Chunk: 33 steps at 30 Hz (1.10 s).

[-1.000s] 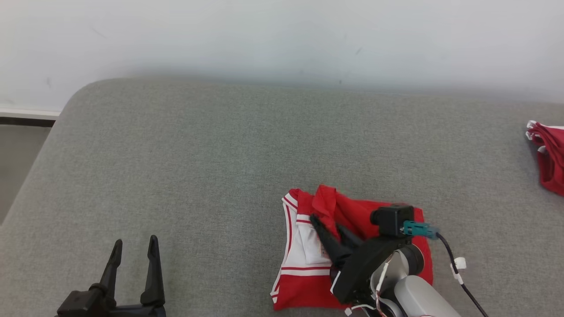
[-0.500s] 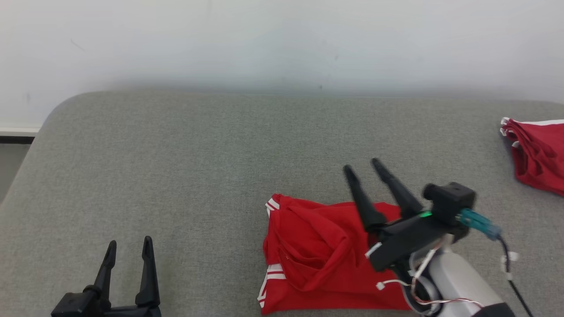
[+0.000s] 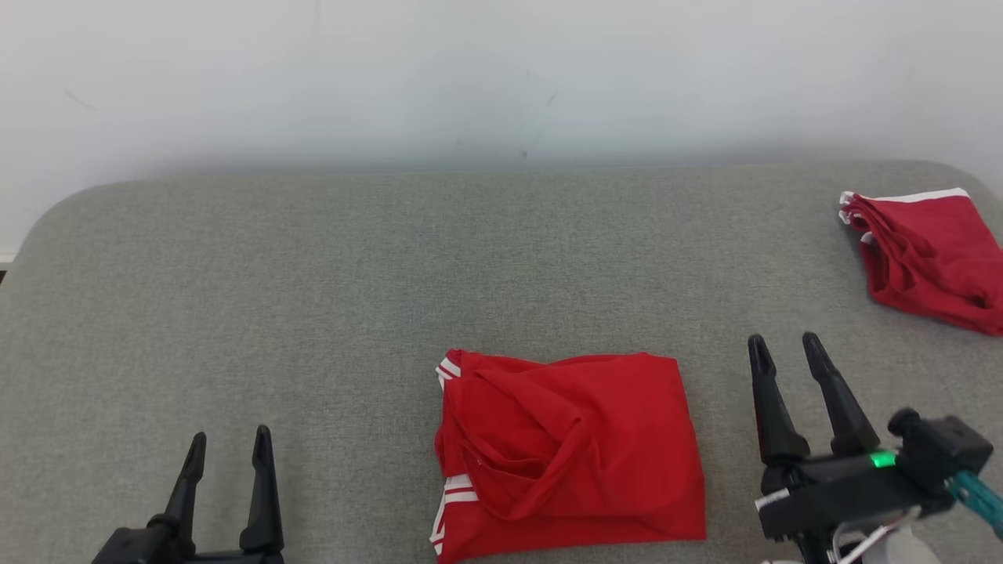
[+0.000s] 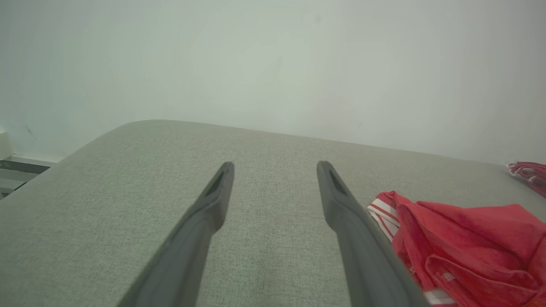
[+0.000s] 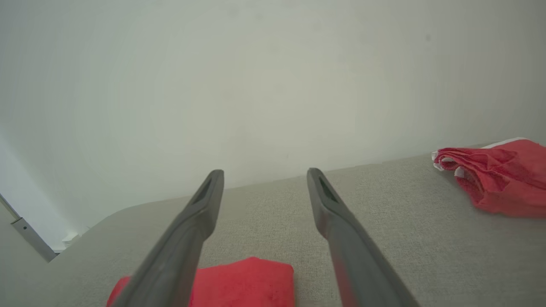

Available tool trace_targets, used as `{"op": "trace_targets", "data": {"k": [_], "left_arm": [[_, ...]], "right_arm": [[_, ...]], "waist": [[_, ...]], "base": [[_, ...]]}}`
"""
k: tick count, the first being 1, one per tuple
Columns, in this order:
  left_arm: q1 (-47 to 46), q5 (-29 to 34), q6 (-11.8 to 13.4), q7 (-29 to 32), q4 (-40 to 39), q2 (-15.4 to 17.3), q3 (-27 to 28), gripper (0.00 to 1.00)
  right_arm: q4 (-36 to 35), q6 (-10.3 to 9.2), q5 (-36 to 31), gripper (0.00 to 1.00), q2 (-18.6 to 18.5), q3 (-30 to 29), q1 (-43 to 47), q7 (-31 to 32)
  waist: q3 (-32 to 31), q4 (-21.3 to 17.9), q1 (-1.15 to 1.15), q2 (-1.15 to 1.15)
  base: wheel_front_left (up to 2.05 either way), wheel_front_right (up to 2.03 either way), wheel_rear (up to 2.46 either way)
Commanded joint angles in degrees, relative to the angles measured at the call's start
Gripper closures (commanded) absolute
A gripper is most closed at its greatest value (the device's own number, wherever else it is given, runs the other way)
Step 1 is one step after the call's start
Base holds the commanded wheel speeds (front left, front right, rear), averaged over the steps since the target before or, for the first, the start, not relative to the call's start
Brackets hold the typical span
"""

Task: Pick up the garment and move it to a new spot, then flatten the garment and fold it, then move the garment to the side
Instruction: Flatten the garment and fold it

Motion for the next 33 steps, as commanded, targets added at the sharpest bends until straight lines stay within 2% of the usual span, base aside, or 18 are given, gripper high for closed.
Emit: {"op": "trace_targets", "data": {"k": [1,8,13,14,23,33], "left_arm": [[0.7,0.2,0.1,-0.2,-0.3,0.3,-0.3,0.0],[1.4,0.6,0.1,-0.2,-0.3,1.0,-4.0,0.0],[0.9,0.1,0.1,-0.2,0.7,2.4,-11.2,0.0],[0.9,0.1,0.1,-0.2,0.7,2.4,-11.2,0.0],[-3.4,-1.8,0.1,-0.1,4.3,4.8,-27.6,0.0],[-6.9,-4.4,0.1,-0.2,10.0,5.8,-36.5,0.0]], "right_arm": [[-0.7,-0.13,-0.7,0.0,0.5,-0.7,1.7,-0.5],[-2.8,-0.13,-2.8,0.0,2.2,-2.5,7.1,-1.4],[-3.3,-0.13,-3.6,0.0,3.1,-3.0,8.3,-1.6],[-3.3,-0.13,-3.6,0.0,3.1,-3.0,8.3,-1.6],[-3.2,-0.13,-4.9,0.0,2.7,-1.6,7.1,-1.7],[-3.2,-0.13,-5.1,0.0,2.7,-0.7,6.3,-2.0]], "waist": [[0.1,-0.3,0.0,0.0],[-0.1,-0.9,0.0,0.0],[-0.2,-1.1,0.0,0.0],[-0.2,-1.1,0.0,0.0],[0.2,-2.7,0.0,0.0],[1.9,-6.1,0.0,0.0]], "base": [[0.0,0.0,0.0],[0.0,0.0,0.0],[0.0,0.0,0.0],[0.0,0.0,0.0],[0.0,0.0,0.0],[0.0,0.0,0.0]]}}
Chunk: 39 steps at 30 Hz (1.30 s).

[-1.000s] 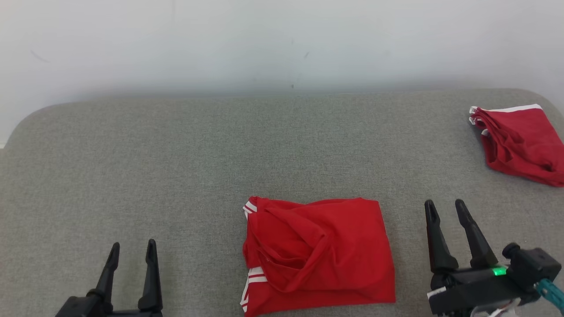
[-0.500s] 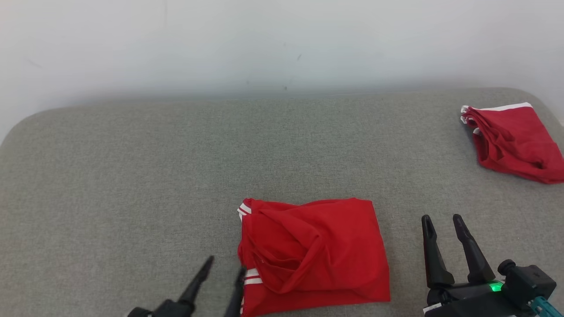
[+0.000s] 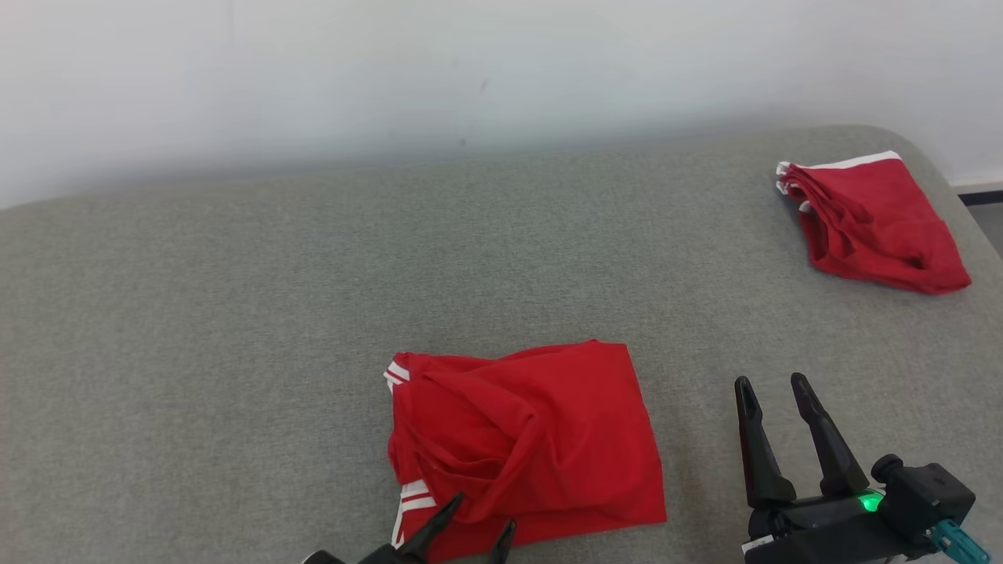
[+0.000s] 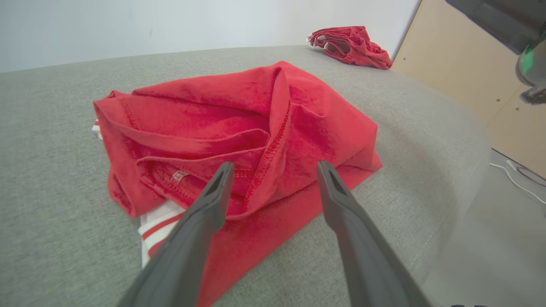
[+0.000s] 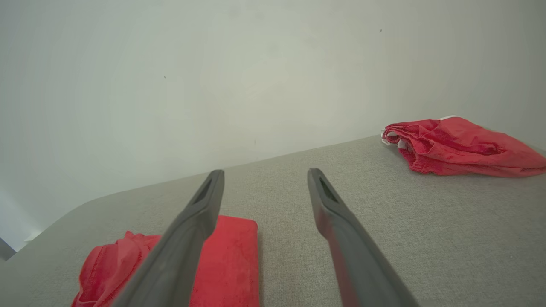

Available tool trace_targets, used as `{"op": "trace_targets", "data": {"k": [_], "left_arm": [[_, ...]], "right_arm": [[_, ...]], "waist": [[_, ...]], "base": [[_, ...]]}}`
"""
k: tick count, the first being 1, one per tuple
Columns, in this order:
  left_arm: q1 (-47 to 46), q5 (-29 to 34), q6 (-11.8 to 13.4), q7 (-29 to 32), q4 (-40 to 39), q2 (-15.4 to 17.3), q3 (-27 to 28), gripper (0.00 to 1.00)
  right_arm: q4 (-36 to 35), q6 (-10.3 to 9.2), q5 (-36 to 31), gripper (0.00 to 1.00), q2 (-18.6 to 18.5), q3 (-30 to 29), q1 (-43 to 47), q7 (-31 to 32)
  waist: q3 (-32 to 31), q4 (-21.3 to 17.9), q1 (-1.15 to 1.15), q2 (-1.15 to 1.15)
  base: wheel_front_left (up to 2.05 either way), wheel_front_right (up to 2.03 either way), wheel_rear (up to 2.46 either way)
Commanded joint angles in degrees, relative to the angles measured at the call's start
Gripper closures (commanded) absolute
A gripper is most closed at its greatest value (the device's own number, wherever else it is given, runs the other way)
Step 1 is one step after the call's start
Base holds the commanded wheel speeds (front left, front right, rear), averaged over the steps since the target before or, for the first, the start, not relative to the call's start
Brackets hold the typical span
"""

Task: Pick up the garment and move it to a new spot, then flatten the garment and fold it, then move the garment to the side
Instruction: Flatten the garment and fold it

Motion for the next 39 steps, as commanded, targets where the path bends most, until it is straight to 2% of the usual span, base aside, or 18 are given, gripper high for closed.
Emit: {"op": "trace_targets", "data": {"k": [1,6,8,9,10,16,22,27,28,29,30,31,35,39], "left_arm": [[-1.1,-0.7,0.1,-0.2,0.9,0.2,-0.5,0.0],[-2.6,-1.3,0.1,-0.2,4.2,0.2,-1.4,0.0],[-3.3,-1.8,0.1,-0.2,5.6,0.1,-1.5,0.47],[-3.6,-2.1,0.1,-0.2,6.3,0.1,-1.4,0.84],[-3.8,-2.3,0.1,-0.2,6.8,0.0,-1.1,1.0],[-4.1,-3.0,0.1,-0.2,5.6,-0.1,-0.7,1.0],[1.6,-3.6,0.1,-0.2,-0.3,1.0,0.1,1.0],[4.5,-4.8,0.1,-0.2,-0.5,0.9,-0.2,1.0],[4.9,-4.9,0.1,-0.2,-0.2,0.8,-0.4,0.93],[5.3,-5.5,0.1,-0.2,0.0,0.4,-0.1,0.63],[5.6,-5.3,0.1,-0.2,0.8,0.4,-0.3,0.09],[5.8,-4.9,0.1,-0.2,1.2,0.4,-0.5,0.0],[6.3,-4.9,0.2,-0.2,1.6,-0.4,0.3,0.0],[7.6,-4.3,1.1,-0.2,-2.1,-1.2,4.0,0.0]], "right_arm": [[0.0,-0.13,-0.2,0.0,0.0,-0.1,-0.4,-0.4],[-0.1,-0.13,-0.4,0.0,0.0,-0.1,-0.8,-0.4],[-0.1,-0.13,-0.5,0.0,-0.1,-0.3,-0.9,-0.4],[-0.1,-0.13,-0.5,0.0,-0.1,-0.3,-1.0,-0.4],[0.0,-0.13,-0.6,0.0,-0.1,-0.4,-1.0,-0.5],[0.1,-0.13,-0.8,0.0,-0.1,-0.8,-0.5,-0.5],[-0.1,-0.13,-0.5,0.0,-0.6,-2.2,0.9,-0.5],[0.2,-0.13,-0.1,0.0,-0.9,-2.6,1.5,-0.5],[0.4,-0.13,0.0,0.0,-0.9,-2.8,1.7,-0.5],[0.5,-0.13,0.0,0.0,-1.0,-2.8,1.7,-0.5],[0.6,-0.13,0.1,0.0,-1.1,-2.7,1.7,-0.5],[0.9,-0.13,0.1,0.0,-1.2,-2.6,1.7,-0.5],[1.4,-0.13,0.1,0.0,-1.4,-2.4,1.7,-0.5],[1.7,-0.13,0.3,0.0,-1.6,-2.3,2.1,-0.5]], "waist": [[0.8,-1.2,0.0,0.0],[1.4,-2.5,0.0,0.0],[1.5,-2.7,0.0,0.0],[1.5,-2.8,0.0,0.0],[1.5,-2.8,0.0,0.0],[1.2,-1.8,0.0,0.0],[0.1,0.6,0.0,0.0],[-0.3,1.9,0.0,0.0],[-0.4,2.2,0.0,0.0],[-0.6,2.4,0.0,0.0],[-0.7,2.6,0.0,0.0],[-0.9,2.7,0.0,0.0],[-1.5,2.9,0.0,0.0],[-2.2,3.1,0.0,0.0]], "base": [[0.0,0.0,0.0],[0.0,0.0,0.0],[0.0,0.0,0.0],[0.0,0.0,0.0],[0.0,0.0,0.0],[0.0,0.0,0.0],[0.0,0.0,0.0],[0.0,0.0,0.0],[0.0,0.0,0.0],[0.0,0.0,0.0],[0.0,0.0,0.0],[0.0,0.0,0.0],[0.0,0.0,0.0],[0.0,0.0,0.0]]}}
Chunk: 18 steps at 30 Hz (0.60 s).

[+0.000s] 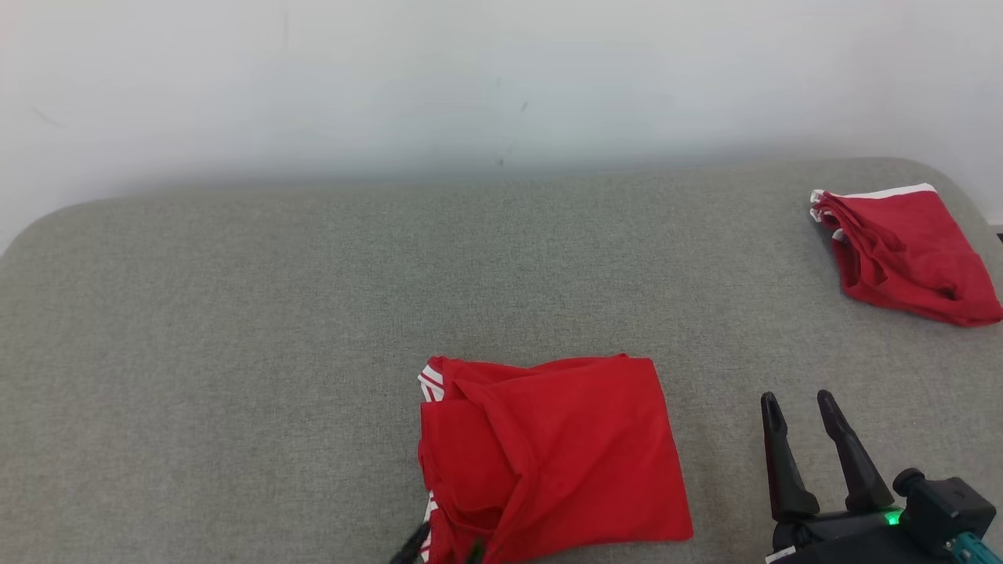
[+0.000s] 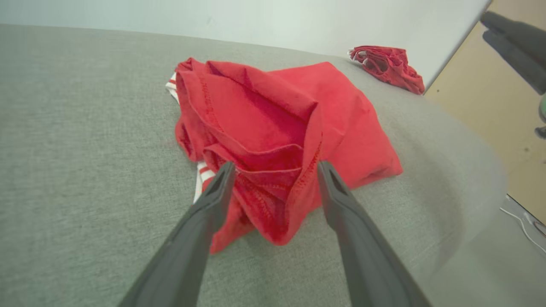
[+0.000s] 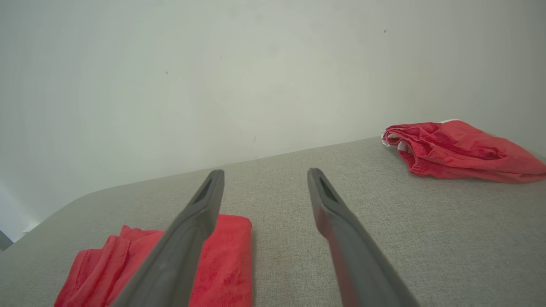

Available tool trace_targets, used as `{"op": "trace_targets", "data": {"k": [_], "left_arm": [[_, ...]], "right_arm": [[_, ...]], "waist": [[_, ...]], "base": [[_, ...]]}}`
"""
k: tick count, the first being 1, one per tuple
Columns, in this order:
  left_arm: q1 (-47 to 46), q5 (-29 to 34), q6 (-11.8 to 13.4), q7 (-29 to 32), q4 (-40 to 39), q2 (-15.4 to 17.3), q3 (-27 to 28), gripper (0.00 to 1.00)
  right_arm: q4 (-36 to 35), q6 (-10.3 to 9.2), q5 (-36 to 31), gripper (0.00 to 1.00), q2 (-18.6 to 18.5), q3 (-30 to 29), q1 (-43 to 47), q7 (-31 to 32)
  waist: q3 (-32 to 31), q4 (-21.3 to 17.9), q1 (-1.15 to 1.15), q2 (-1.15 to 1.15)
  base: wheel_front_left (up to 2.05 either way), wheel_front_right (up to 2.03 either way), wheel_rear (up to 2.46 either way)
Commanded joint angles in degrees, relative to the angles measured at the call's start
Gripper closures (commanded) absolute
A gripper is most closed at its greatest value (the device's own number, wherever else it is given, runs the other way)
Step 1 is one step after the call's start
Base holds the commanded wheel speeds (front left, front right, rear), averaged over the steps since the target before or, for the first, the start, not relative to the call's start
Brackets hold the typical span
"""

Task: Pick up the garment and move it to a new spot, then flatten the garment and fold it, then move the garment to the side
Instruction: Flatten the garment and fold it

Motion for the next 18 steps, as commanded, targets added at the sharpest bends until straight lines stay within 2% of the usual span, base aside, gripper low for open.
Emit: {"op": "trace_targets", "data": {"k": [1,8,18], "left_arm": [[1.3,0.8,0.5,-0.2,-1.2,-0.2,1.3,0.0],[4.2,4.3,3.0,-0.2,-10.2,-1.5,13.5,0.0],[4.5,8.1,2.1,-0.2,-13.6,-2.4,28.5,0.0]], "right_arm": [[0.1,-0.13,0.5,0.0,-0.3,0.1,0.9,-0.2],[0.2,-0.13,0.2,0.0,-0.4,0.4,1.5,-0.2],[2.3,-0.13,0.3,0.0,-0.3,0.2,1.3,-0.2]], "waist": [[-0.3,0.2,0.0,0.0],[-1.0,0.5,0.0,0.0],[-0.6,1.6,0.0,0.0]], "base": [[0.0,0.0,0.0],[0.0,0.0,0.0],[0.0,0.0,0.0]]}}
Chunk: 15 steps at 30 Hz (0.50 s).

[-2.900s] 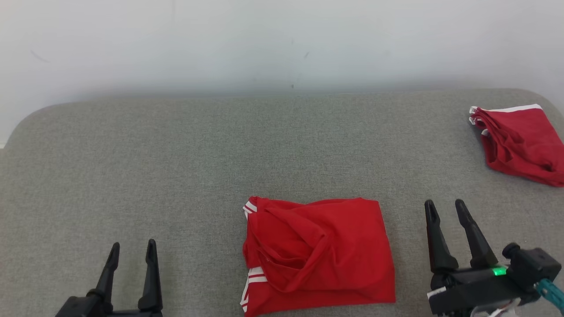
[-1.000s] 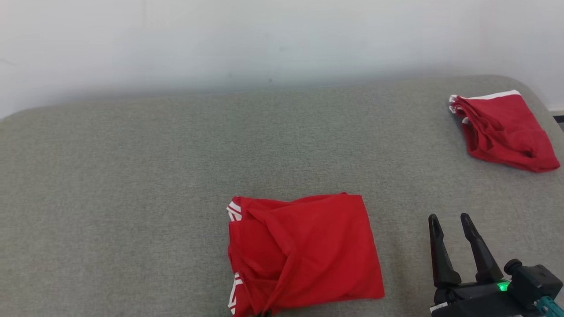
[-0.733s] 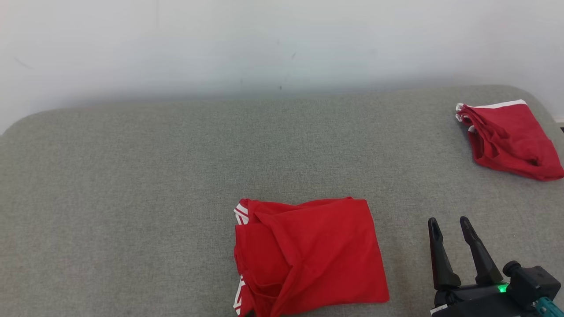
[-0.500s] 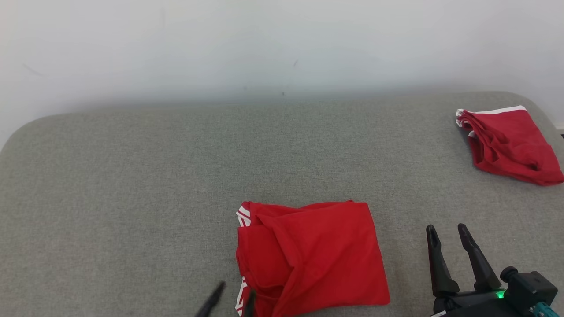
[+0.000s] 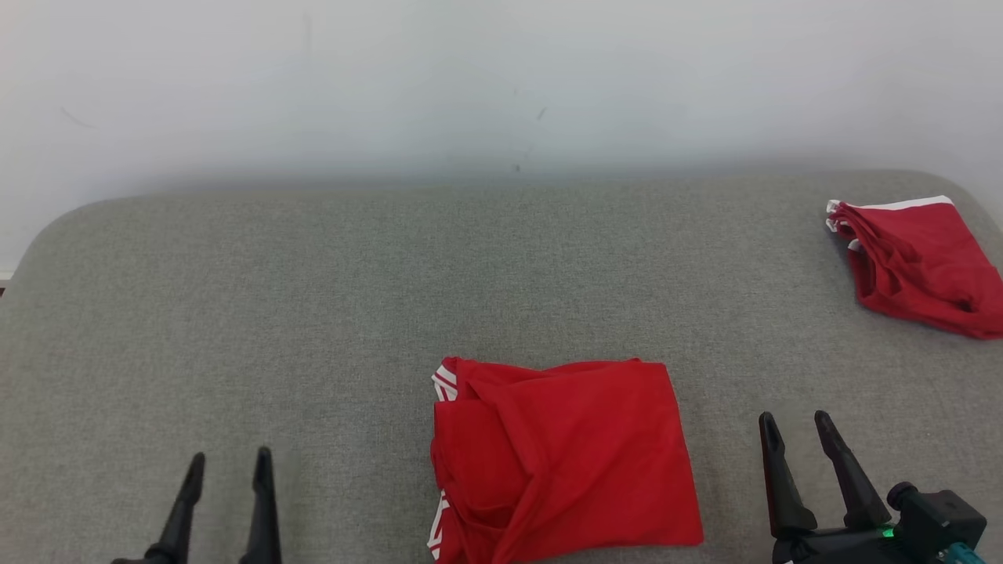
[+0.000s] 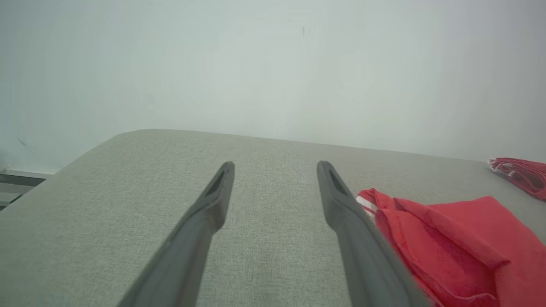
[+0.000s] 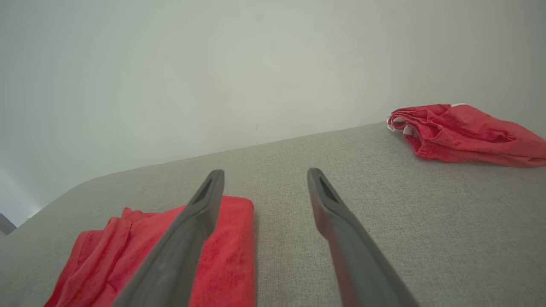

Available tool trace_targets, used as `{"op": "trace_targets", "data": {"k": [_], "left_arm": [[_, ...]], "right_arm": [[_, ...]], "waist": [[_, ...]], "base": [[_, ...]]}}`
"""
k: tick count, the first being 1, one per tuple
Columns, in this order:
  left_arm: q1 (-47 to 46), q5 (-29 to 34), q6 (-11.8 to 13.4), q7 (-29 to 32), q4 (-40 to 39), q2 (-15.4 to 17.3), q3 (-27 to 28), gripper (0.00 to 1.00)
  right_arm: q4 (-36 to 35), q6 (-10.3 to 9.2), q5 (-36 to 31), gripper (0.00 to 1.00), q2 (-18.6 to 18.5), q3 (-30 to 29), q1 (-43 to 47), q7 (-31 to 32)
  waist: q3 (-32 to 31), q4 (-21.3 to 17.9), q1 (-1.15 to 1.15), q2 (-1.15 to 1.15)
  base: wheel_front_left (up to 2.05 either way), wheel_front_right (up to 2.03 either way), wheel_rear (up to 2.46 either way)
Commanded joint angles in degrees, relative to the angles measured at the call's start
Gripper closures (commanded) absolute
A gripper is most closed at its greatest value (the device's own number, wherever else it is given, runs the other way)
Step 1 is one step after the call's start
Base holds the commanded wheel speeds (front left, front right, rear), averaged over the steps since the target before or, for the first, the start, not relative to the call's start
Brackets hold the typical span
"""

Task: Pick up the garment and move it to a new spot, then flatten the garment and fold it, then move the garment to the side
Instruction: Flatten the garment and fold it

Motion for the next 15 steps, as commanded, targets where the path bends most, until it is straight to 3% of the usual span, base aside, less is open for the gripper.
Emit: {"op": "trace_targets", "data": {"k": [1,7,9,10,11,12,13,15], "left_arm": [[-0.3,1.2,-0.3,-0.2,0.2,-0.2,1.2,0.0],[-0.2,3.0,-1.4,-0.2,-0.1,-1.4,4.6,0.0],[-0.1,3.6,-1.6,-0.2,-0.2,-1.7,5.3,0.0],[-0.1,3.6,-1.6,-0.2,-0.2,-1.7,5.3,0.0],[-0.3,3.7,-1.8,-0.2,0.0,-1.8,5.7,0.0],[-0.6,3.9,-1.9,-0.2,0.2,-2.0,6.0,0.0],[-0.8,4.1,-2.0,-0.2,0.3,-2.1,6.2,0.0],[-1.2,4.4,-2.2,-0.2,0.3,-2.4,6.3,0.0]], "right_arm": [[0.5,-0.13,0.0,0.0,-0.1,0.2,0.1,-0.2],[2.5,-0.13,-0.7,0.0,-0.1,0.7,-1.4,-0.2],[3.0,-0.13,-0.8,0.14,-0.1,1.1,-2.0,-0.2],[3.0,-0.13,-0.8,0.14,-0.1,1.1,-2.0,-0.2],[3.5,-0.13,-0.8,0.28,-0.1,1.4,-2.3,-0.2],[4.0,-0.13,-0.8,0.59,-0.2,1.7,-2.6,-0.2],[4.5,-0.13,-0.8,1.0,-0.3,2.1,-3.0,-0.2],[6.1,-0.13,-1.0,1.0,-0.6,3.3,-4.0,-0.2]], "waist": [[0.1,0.2,0.0,0.0],[0.5,0.7,0.0,0.0],[0.6,0.9,0.0,0.0],[0.6,0.9,0.0,0.0],[0.7,1.1,0.0,0.0],[0.8,1.3,0.0,0.0],[0.9,1.5,0.0,0.0],[1.2,2.0,0.0,0.0]], "base": [[0.0,0.0,0.0],[0.0,0.0,0.0],[0.0,0.0,0.0],[0.0,0.0,0.0],[0.0,0.0,0.0],[0.0,0.0,0.0],[0.0,0.0,0.0],[0.0,0.0,0.0]]}}
